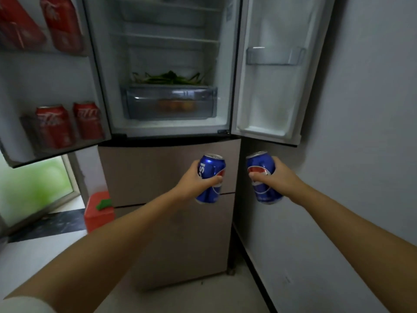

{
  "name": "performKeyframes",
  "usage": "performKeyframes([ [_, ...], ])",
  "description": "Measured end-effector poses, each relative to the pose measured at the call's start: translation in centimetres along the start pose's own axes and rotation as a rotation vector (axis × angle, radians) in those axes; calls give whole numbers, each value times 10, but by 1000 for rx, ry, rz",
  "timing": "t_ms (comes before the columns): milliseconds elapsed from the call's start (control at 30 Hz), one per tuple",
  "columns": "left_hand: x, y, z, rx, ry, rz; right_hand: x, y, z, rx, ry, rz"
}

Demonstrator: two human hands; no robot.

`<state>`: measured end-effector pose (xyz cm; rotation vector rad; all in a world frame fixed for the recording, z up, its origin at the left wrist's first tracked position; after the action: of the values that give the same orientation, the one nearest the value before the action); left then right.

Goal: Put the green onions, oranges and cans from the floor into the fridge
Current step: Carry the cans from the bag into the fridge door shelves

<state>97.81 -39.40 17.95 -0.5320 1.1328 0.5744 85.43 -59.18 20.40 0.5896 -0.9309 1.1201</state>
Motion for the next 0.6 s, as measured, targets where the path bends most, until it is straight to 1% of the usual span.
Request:
performKeyframes([
  [133, -36, -101, 36, -43, 40, -145, 40, -96, 32, -78, 36, 153],
  [200, -65, -146, 54, -56, 74, -211, 69, -137, 54, -122, 41, 212],
  [267, -101, -186, 70, -65, 112, -315, 104, -168, 78, -156, 37, 276],
  [333, -138, -220, 84, -47, 160, -421, 140, -189, 105, -197, 54, 367],
  [500, -236, -280, 106, -52, 178, -743, 230, -217, 183, -293, 152, 631],
  [600, -285, -313, 110, -53, 201, -860, 263, -230, 222, -378, 160, 745],
])
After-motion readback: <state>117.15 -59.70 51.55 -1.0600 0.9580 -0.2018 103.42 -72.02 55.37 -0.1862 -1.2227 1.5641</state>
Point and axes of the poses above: each hand's wrist, its own y-axis away from the middle knuckle, its own z-axis out of the back of the hand, x = y × z, the point moved 2 cm from there along -y, towards the middle knuckle, and after that the axes turned 9 degrees about x, right-handed, at the moved point
